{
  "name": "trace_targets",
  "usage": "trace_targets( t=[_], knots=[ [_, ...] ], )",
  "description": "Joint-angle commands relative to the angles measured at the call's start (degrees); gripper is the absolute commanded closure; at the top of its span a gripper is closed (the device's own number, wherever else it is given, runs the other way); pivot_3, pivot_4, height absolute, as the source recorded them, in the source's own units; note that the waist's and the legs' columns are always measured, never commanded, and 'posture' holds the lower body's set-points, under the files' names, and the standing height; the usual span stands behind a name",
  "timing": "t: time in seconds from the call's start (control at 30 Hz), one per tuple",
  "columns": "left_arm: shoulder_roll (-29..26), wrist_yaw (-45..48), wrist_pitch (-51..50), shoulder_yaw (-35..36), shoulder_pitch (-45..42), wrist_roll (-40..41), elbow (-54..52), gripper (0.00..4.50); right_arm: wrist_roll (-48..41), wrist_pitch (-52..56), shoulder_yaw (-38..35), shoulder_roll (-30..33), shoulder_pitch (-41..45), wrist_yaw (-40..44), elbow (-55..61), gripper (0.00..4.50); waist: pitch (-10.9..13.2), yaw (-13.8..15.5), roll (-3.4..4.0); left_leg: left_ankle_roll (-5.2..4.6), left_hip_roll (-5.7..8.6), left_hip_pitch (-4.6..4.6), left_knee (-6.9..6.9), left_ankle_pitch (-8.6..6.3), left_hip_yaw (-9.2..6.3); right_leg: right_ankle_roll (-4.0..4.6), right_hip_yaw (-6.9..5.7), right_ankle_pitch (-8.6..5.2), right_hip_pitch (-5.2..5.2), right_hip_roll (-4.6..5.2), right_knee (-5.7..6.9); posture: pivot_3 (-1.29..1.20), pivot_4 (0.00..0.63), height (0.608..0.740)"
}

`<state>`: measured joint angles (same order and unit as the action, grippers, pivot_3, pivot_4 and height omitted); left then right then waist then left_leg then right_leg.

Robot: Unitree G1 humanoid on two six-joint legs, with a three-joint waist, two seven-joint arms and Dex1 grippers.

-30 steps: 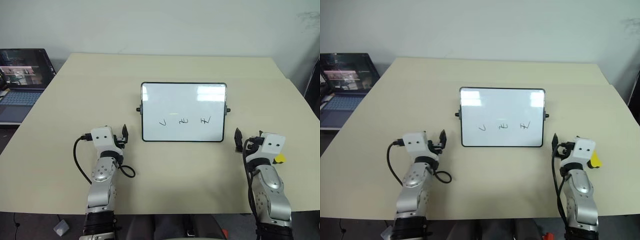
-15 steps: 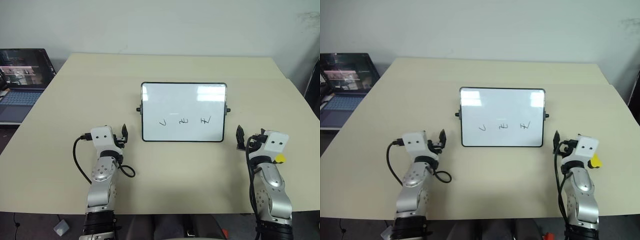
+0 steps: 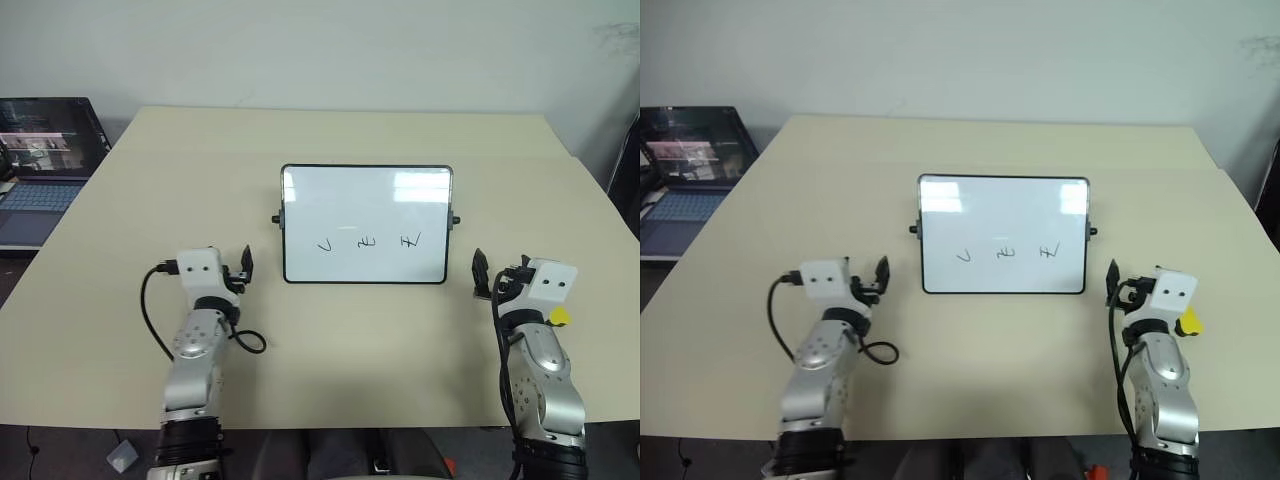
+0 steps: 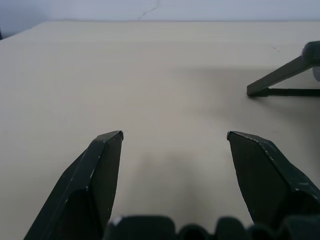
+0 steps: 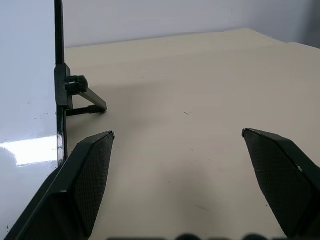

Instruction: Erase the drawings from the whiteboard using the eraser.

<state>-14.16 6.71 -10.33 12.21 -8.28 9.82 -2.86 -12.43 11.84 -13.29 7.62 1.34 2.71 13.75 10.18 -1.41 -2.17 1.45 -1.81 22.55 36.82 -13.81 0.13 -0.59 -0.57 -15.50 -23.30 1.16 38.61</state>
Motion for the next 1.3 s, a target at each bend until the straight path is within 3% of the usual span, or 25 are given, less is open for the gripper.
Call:
trace_targets(
  t=[0.03, 0.23, 0.43, 0.73, 1.03, 1.3],
  knots=[
    [-6.5, 8.4, -3.4, 5.7, -3.8, 8.3, -2.4, 0.87, -0.2, -0.1, 0.1, 0.8, 0.7, 0.8, 1.8, 0.03, 0.0, 0.0, 0.01, 0.0, -0.01, -0.01, 0.0, 0.0, 0.01, 0.01, -0.03, 0.0, 0.0, -0.01, 0.0, 0.0, 0.15, 0.74],
    [-22.9, 27.4, -9.8, 8.5, -10.4, 16.7, 2.7, 0.87, -0.5, 0.4, -0.3, 1.6, 1.7, 1.4, 0.6, 0.03, 0.0, -0.1, 0.04, 0.0, 0.07, -0.01, -0.01, 0.0, 0.01, 0.02, 0.0, -0.01, 0.0, -0.02, -0.02, 0.0, 0.15, 0.74],
    [-32.1, 43.7, -20.4, 5.1, -12.9, 25.1, -0.1, 0.87, -1.5, 1.9, -1.8, 3.9, 2.4, 2.6, 1.1, 0.03, 0.1, 0.0, 0.09, 0.0, 0.12, 0.03, -0.08, 0.0, 0.02, 0.02, 0.03, -0.01, 0.0, 0.02, -0.14, 0.0, 0.15, 0.74],
    [-39.6, 57.5, -22.1, 4.4, -15.9, 26.7, 4.6, 0.87, -10.0, 13.7, -5.9, 12.1, 4.7, 7.3, 8.5, 0.03, 0.1, -0.4, 0.18, 0.0, 0.02, -0.03, -0.17, 0.0, 0.02, 0.09, 0.03, -0.05, -0.03, 0.02, -0.11, 0.0, 0.15, 0.74],
    [-42.0, 63.8, -19.9, 3.9, -18.9, 24.9, 9.9, 0.87, -15.1, 20.5, -7.5, 17.7, 4.1, 11.1, 12.6, 0.03, 0.1, -0.2, 0.18, 0.0, 0.03, -0.02, -0.23, 0.0, 0.02, 0.19, -0.01, -0.12, -0.04, 0.01, -0.12, 0.0, 0.15, 0.74],
    [-43.9, 68.2, -17.7, 2.1, -24.3, 22.3, 15.5, 0.87, -17.3, 31.2, -10.1, 30.3, 2.4, 16.4, 16.8, 0.03, 0.1, -0.1, 0.19, -0.01, 0.09, 0.02, -0.23, -0.01, 0.05, 0.18, -0.05, -0.12, -0.04, -0.01, -0.17, 0.0, 0.15, 0.74]
  ],
)
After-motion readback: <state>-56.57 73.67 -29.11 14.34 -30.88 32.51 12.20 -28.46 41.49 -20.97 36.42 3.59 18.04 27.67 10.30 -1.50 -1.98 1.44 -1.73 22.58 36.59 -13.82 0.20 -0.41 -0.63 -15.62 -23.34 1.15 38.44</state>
